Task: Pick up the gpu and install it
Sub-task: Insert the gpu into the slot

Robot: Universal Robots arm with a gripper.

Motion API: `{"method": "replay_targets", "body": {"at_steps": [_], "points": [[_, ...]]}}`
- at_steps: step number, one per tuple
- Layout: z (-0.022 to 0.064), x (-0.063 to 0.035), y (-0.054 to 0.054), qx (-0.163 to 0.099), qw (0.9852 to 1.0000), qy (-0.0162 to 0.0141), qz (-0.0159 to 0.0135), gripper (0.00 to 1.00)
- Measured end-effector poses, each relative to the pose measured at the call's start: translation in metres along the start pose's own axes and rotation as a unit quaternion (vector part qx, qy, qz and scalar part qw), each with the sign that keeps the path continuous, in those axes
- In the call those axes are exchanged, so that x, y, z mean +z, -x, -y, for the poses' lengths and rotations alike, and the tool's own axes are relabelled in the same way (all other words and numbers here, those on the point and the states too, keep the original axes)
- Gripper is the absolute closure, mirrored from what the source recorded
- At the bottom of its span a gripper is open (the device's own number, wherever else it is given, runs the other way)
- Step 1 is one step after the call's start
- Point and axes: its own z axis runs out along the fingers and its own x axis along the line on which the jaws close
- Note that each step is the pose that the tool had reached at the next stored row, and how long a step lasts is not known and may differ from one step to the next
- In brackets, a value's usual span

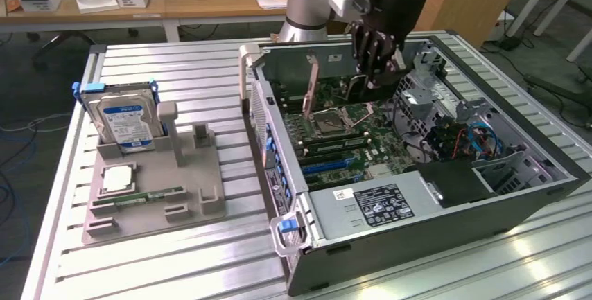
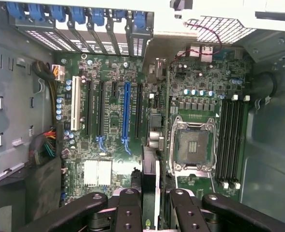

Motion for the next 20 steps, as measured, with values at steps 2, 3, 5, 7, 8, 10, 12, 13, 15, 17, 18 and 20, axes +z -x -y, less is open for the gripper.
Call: {"method": "replay_targets", "body": {"at_steps": [2,3,5,7,8,10,12,13,15,17,18,20], "points": [[0.0000,0.0009,0.0000,0.000,1.0000,0.0000,0.0000,0.73],[0.0000,0.0012,0.0000,0.000,1.0000,0.0000,0.0000,0.73],[0.0000,0.0020,-0.0001,0.000,1.0000,0.0000,0.0000,0.73],[-0.0001,0.0028,-0.0001,0.000,1.0000,0.0000,0.0000,0.73],[-0.0001,0.0033,-0.0001,0.000,1.0000,0.0000,0.0000,0.73],[-0.0001,0.0042,-0.0001,0.000,1.0000,0.0000,0.0000,0.73],[-0.0001,0.0049,-0.0001,0.000,1.0000,0.0000,0.0000,0.73],[-0.0001,0.0053,-0.0001,0.000,1.0000,0.0000,0.0000,0.73],[-0.0001,0.0061,-0.0001,0.000,1.0000,0.0000,0.0000,0.73],[-0.0002,0.0070,-0.0002,0.000,1.0000,0.0000,0.0000,0.73],[-0.0001,0.0074,-0.0002,0.000,1.0000,0.0000,0.0000,0.73],[-0.0002,0.0081,-0.0002,0.000,1.0000,0.0000,0.0000,0.73]]}}
